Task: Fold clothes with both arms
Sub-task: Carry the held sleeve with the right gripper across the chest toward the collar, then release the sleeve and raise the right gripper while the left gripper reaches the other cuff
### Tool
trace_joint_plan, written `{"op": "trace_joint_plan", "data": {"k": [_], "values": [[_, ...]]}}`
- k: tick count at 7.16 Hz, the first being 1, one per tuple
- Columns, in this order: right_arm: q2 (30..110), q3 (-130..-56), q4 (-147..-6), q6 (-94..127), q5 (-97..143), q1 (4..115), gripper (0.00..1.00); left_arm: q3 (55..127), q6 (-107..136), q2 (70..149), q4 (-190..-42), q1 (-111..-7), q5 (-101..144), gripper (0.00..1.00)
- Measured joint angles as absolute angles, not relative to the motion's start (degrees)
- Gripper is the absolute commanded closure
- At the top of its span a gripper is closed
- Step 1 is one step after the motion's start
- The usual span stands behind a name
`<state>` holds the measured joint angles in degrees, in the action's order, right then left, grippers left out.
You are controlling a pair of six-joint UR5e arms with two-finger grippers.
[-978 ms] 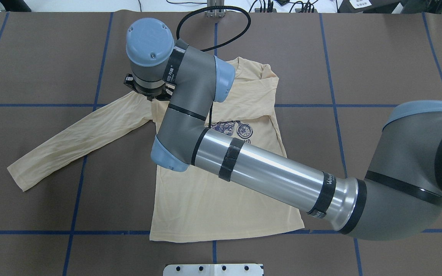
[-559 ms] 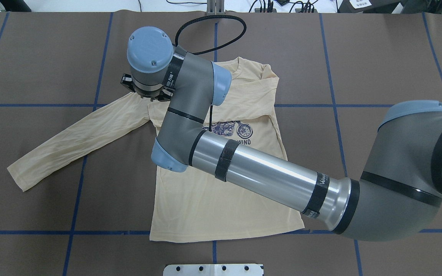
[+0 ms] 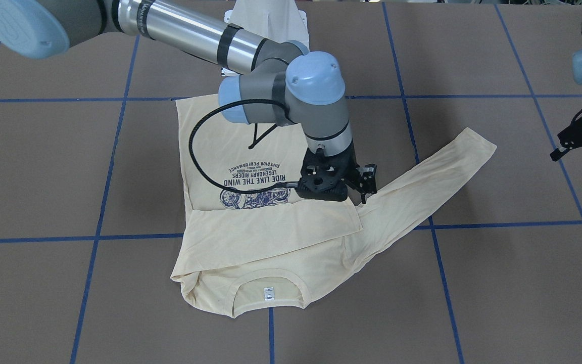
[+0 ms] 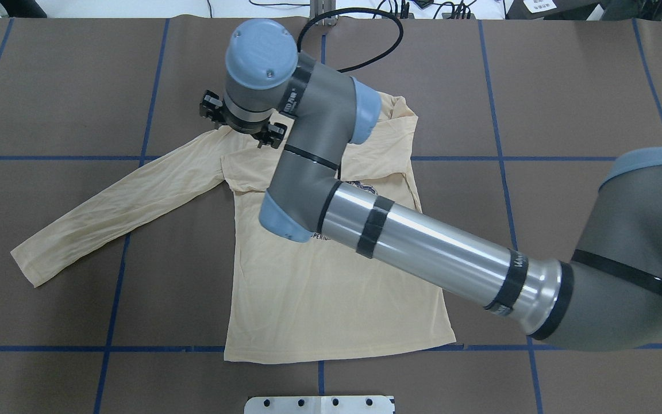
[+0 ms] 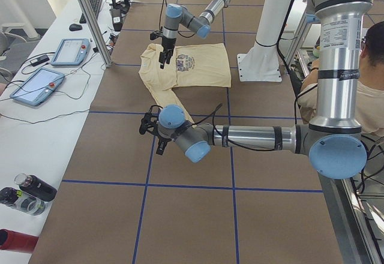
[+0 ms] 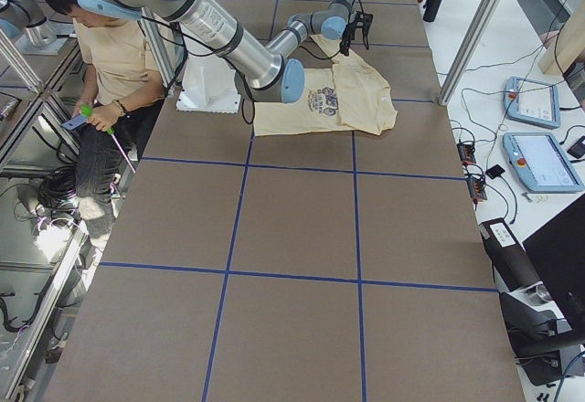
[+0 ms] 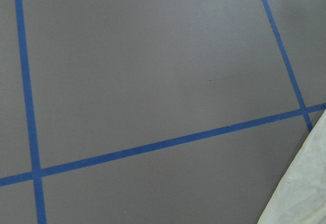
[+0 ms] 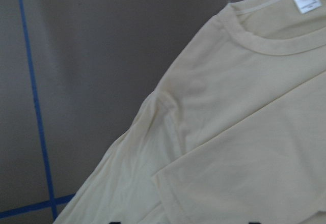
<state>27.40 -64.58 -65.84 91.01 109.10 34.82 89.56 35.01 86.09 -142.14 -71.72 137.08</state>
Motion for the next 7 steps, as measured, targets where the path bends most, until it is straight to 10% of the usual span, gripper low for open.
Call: {"op": "trace_joint_plan", "data": {"k": [2,4,7], "values": [[41.34,-78.81,-67.13,91.02,114.67,38.60,0.12,89.63,46.81,82.61,-151.27,-63.90,132.81,0.00],[53.02,-88.83,-67.71,89.37,118.55,42.67,0.13,89.54,51.72,78.49,-155.93,-59.44,130.12,0.22],[58.25,-92.40,-67.82,87.62,120.22,44.62,0.14,89.33,55.33,77.41,-157.10,-54.69,129.49,0.28]]}}
